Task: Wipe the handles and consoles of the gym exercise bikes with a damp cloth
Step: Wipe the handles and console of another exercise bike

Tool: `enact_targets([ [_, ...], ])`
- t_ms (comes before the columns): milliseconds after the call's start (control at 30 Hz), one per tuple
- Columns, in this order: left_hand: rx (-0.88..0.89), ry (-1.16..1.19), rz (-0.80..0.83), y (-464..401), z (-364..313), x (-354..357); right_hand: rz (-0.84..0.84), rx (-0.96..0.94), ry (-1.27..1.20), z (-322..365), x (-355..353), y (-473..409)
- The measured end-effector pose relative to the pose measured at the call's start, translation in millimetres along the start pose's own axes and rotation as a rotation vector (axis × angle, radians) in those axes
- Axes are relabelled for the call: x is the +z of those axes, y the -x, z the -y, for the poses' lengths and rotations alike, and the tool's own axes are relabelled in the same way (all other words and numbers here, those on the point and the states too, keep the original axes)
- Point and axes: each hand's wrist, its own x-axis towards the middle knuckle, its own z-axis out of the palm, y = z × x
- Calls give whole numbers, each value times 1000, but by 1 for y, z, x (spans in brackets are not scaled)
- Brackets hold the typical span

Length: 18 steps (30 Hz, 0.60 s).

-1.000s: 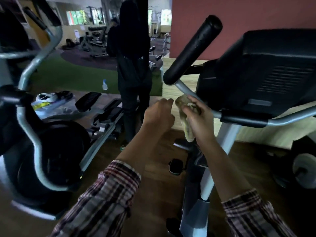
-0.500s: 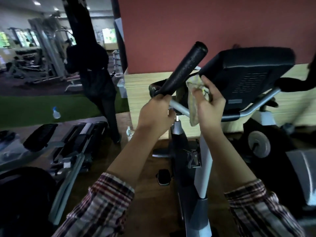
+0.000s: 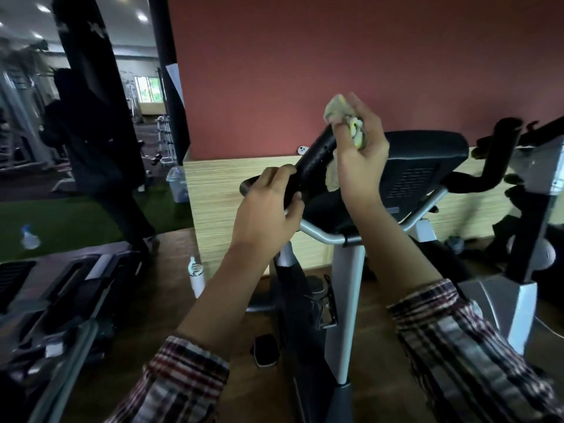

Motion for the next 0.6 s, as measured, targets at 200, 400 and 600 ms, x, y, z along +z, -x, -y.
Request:
enact_targets([
  [200,97,113,-12,-12,15,8,-90,-134,36,-8,17,1],
  [400,124,207,-48,-15,22,18,-94,-279,95,-24,16,4],
  [600,135,283,-86,-16,24,19,-191,-313,90,-28,27,-2],
])
